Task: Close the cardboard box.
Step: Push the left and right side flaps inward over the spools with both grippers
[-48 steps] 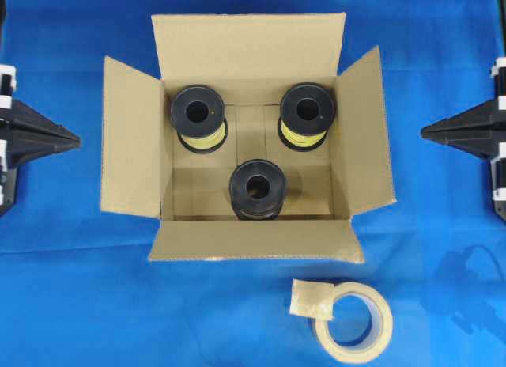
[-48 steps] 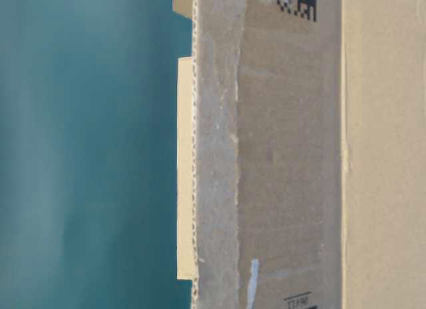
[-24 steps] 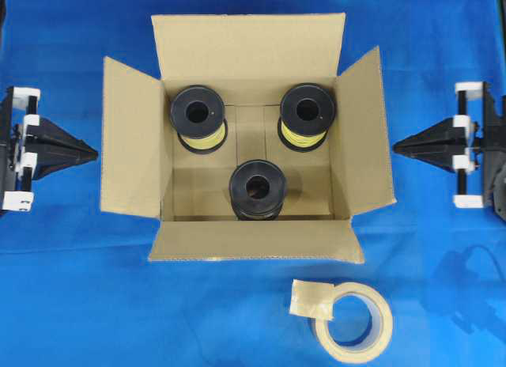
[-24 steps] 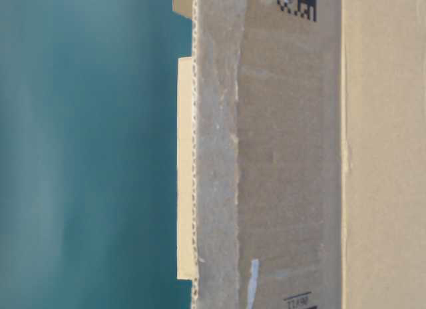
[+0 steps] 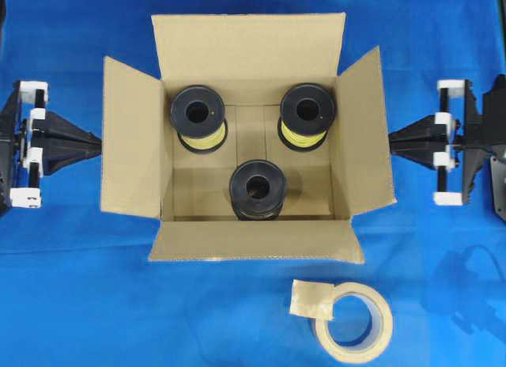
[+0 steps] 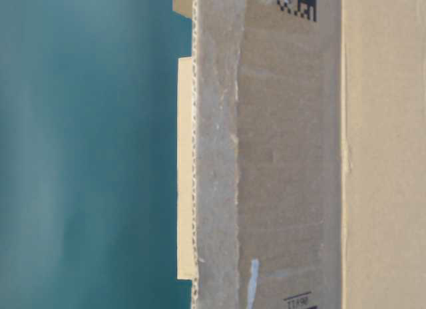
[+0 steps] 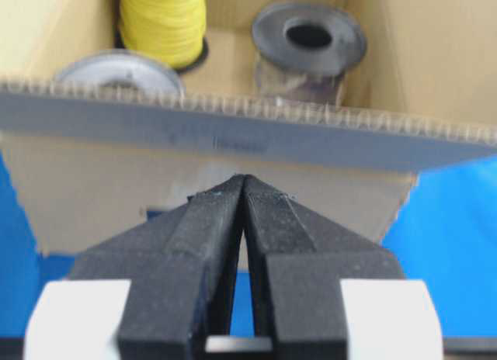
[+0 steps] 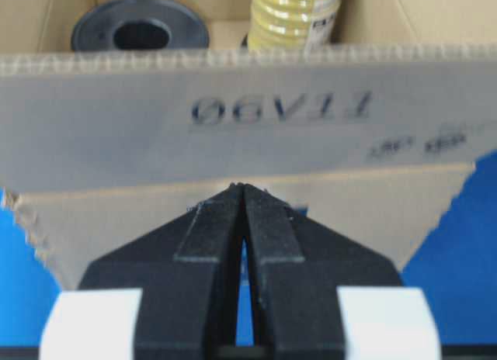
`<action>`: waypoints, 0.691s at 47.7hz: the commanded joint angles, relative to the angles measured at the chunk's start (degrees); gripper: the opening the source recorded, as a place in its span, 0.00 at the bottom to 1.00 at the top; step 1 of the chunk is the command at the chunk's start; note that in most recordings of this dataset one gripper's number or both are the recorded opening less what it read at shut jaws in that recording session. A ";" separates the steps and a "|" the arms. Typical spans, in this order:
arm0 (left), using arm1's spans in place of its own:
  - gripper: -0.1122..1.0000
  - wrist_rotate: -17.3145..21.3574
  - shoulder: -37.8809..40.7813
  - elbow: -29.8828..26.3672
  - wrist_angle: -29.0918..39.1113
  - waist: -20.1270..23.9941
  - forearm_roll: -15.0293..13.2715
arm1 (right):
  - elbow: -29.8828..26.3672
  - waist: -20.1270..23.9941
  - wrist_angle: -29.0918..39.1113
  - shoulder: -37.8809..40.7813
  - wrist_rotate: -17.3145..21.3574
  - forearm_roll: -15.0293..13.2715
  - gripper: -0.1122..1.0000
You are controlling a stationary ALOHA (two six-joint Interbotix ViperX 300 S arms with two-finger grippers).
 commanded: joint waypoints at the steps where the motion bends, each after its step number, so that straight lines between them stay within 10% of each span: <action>1: 0.10 0.26 3.43 -2.81 -2.11 0.18 -0.09 | -2.90 -0.09 -1.05 1.93 -0.18 -0.18 0.10; 33: 0.10 2.46 26.72 -17.67 -7.91 5.01 -0.09 | -15.12 -0.26 -5.63 17.49 -0.79 -0.70 0.10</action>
